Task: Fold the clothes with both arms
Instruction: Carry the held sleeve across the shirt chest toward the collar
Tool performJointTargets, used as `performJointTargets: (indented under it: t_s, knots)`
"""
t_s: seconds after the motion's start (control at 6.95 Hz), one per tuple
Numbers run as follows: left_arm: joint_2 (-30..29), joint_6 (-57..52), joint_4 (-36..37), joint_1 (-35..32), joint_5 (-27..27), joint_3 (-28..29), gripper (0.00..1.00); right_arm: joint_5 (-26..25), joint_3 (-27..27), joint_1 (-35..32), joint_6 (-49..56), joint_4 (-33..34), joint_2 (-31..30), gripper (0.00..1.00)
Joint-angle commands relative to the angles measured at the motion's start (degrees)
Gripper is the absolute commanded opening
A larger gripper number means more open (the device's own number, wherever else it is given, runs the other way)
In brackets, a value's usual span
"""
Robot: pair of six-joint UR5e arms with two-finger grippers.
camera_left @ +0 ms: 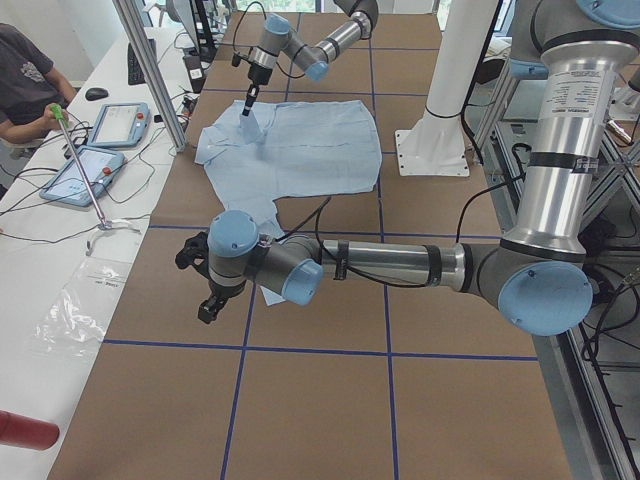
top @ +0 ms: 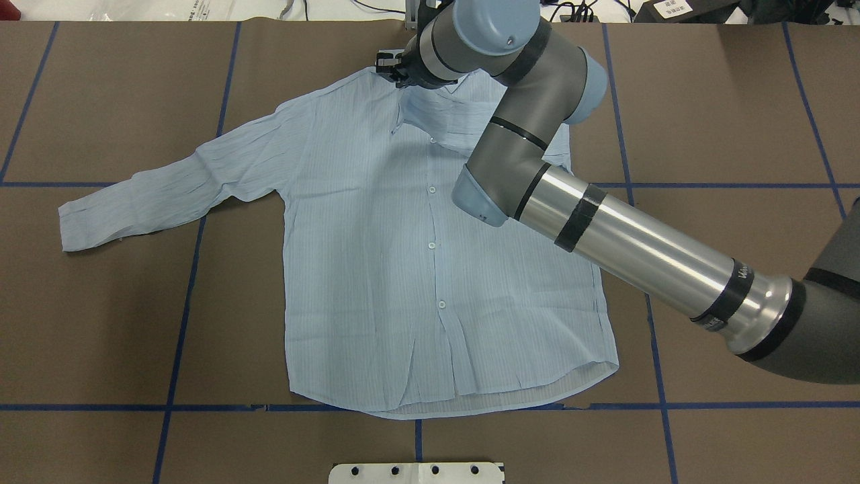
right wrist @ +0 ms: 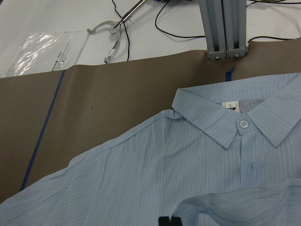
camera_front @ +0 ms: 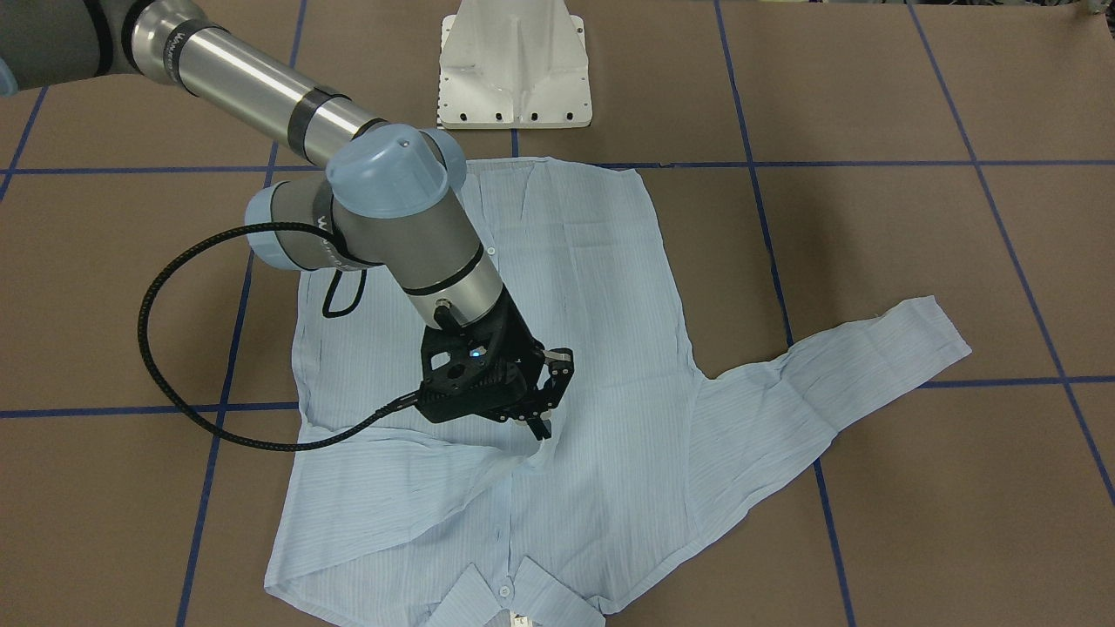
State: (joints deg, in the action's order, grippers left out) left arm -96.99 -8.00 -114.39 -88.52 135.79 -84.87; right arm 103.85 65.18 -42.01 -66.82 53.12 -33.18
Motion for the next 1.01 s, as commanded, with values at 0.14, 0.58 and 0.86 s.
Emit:
performJointTargets:
  t_s: [0.14, 0.58, 0.86]
  knots:
    - [0.0, -0.1, -0.1, -0.1, 0.0, 0.1, 1.0, -2.5, -5.8, 2.4, 0.0, -0.6, 4.3, 0.0]
    - [0.0, 0.0, -0.1, -0.1, -0.1, 0.2, 1.0, 1.4, 3.4, 2.5, 0.5, -0.5, -0.6, 0.0]
    - [0.0, 0.1, 0.2, -0.1, 0.0, 0.3, 1.0, 2.1, 7.2, 3.8, 0.6, -0.4, -3.8, 0.0]
